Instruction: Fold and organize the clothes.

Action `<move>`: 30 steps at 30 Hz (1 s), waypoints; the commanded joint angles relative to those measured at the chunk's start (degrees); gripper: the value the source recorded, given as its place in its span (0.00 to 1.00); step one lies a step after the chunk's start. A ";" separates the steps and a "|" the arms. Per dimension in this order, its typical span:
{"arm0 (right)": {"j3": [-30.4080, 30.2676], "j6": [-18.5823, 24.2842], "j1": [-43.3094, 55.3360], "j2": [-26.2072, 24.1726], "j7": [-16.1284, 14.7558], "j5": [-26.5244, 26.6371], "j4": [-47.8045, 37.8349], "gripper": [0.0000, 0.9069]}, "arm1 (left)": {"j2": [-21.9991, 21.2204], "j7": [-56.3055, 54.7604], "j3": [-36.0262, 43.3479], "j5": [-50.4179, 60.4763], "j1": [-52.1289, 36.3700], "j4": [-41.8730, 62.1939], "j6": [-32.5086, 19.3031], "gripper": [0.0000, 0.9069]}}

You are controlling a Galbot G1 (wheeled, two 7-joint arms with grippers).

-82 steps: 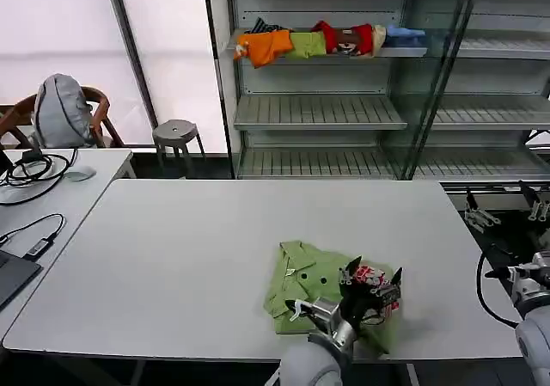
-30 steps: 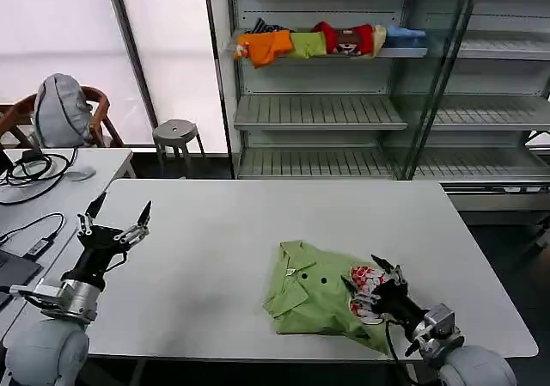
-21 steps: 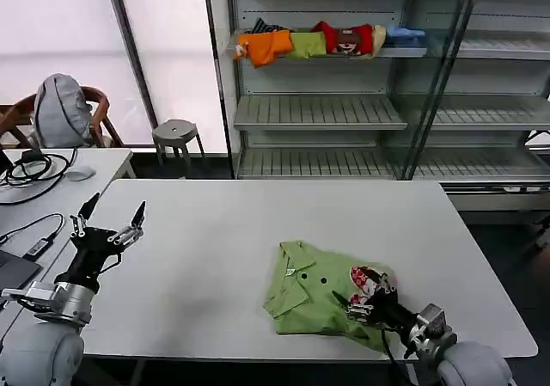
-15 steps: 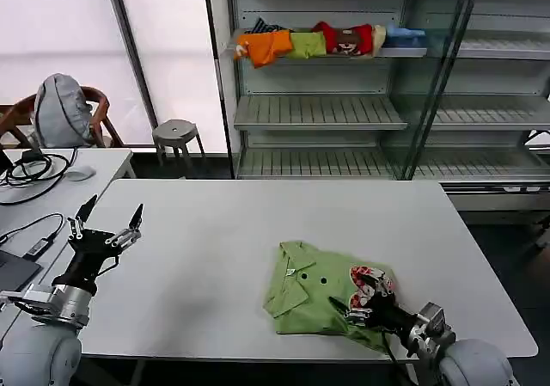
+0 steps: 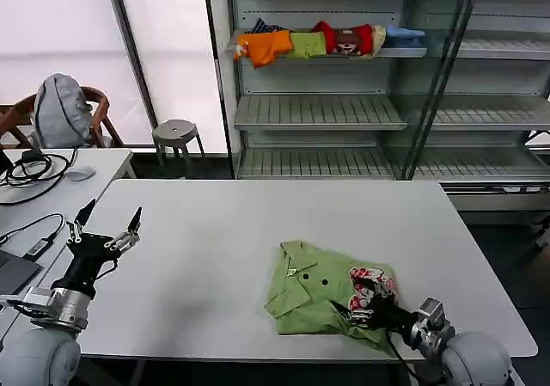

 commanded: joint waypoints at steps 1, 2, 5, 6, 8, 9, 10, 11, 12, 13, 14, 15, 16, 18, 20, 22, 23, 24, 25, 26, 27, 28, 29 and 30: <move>-2.93 -0.21 4.24 1.21 -1.19 -0.22 -3.59 1.00 | -0.16 -0.03 -0.05 0.08 0.14 0.03 0.01 1.00; -3.47 -0.24 5.04 1.38 -1.19 -0.26 -3.91 1.00 | -0.16 -0.04 -0.06 0.08 0.13 0.01 0.07 1.00; -6.76 -0.44 8.10 2.30 -1.37 -0.58 -4.90 1.00 | -0.12 -0.09 -0.28 0.05 0.29 -0.38 0.24 1.00; -8.11 -0.48 9.23 2.62 -1.50 -0.76 -5.20 1.00 | -0.06 -0.09 -0.42 0.04 0.46 -0.55 0.25 1.00; -10.83 -0.63 11.79 3.61 -1.58 -1.30 -5.88 1.00 | 0.10 -0.08 -0.85 0.02 0.75 -0.81 0.28 1.00; -11.44 -0.63 12.52 3.80 -1.67 -1.54 -6.10 1.00 | 0.17 -0.09 -1.09 -0.01 0.92 -0.90 0.33 1.00; -12.62 -0.66 13.92 4.33 -1.90 -1.89 -6.48 1.00 | 0.27 -0.08 -1.26 0.00 1.13 -0.94 0.34 1.00; -13.63 -0.69 15.05 4.73 -1.95 -2.02 -6.85 1.00 | 0.34 -0.09 -1.41 -0.01 1.24 -1.00 0.35 1.00; -14.71 -0.83 16.38 5.09 -2.10 -2.13 -7.29 1.00 | 0.44 -0.08 -1.71 -0.02 1.44 -1.10 0.38 1.00; -15.76 -0.83 17.48 5.45 -2.21 -2.38 -7.70 1.00 | 0.49 -0.09 -1.90 -0.05 1.62 -1.14 0.43 1.00; -17.05 -0.83 19.36 6.02 -2.17 -2.66 -8.12 1.00 | 0.49 -0.08 -2.07 -0.06 1.71 -1.16 0.48 1.00; -17.37 -0.83 19.76 6.22 -2.12 -2.72 -8.26 1.00 | 0.49 -0.08 -2.21 -0.05 1.82 -1.20 0.50 1.00; -18.48 -0.84 21.21 6.90 -1.98 -3.02 -8.84 1.00 | 0.46 -0.08 -2.33 -0.06 1.94 -1.28 0.55 1.00; -20.00 -0.90 23.44 8.12 -1.64 -3.28 -9.80 1.00 | 0.34 -0.07 -2.48 -0.05 2.17 -1.46 0.64 1.00; -21.30 -1.11 25.40 9.40 -1.03 -3.30 -10.66 1.00 | 0.21 -0.08 -2.57 -0.04 2.39 -1.73 0.78 1.00; -22.20 -1.29 26.75 10.44 -0.55 -3.33 -11.47 1.00 | 0.16 -0.07 -2.68 -0.04 2.64 -2.00 0.94 1.00; -22.65 -1.43 27.30 11.08 -0.52 -3.29 -11.70 1.00 | 0.13 -0.07 -2.75 -0.03 2.73 -2.08 0.98 1.00; -22.84 -1.45 27.51 11.36 -0.47 -3.34 -11.86 1.00 | 0.13 -0.08 -2.78 -0.03 2.73 -2.08 1.04 1.00; -23.07 -1.44 27.61 11.76 -0.33 -3.41 -11.89 1.00 | 0.11 -0.07 -2.81 -0.03 2.74 -2.15 1.08 1.00; -23.44 -1.53 27.66 12.65 -0.11 -3.54 -11.90 1.00 | 0.10 -0.08 -2.80 -0.04 2.75 -2.17 1.21 1.00; -23.64 -1.54 27.64 12.90 0.07 -3.60 -11.89 1.00 | 0.09 -0.08 -2.80 -0.04 2.75 -2.17 1.24 1.00; -23.79 -1.48 27.62 13.29 0.28 -3.81 -11.94 1.00 | 0.11 -0.06 -2.76 -0.03 2.75 -2.19 1.25 1.00; -23.84 -1.40 27.60 13.90 0.53 -4.04 -12.09 1.00 | 0.09 -0.06 -2.69 -0.03 2.75 -2.23 1.30 1.00; -23.82 -1.41 27.60 14.25 0.67 -3.99 -12.25 1.00 | 0.08 -0.05 -2.63 -0.03 2.73 -2.24 1.35 1.00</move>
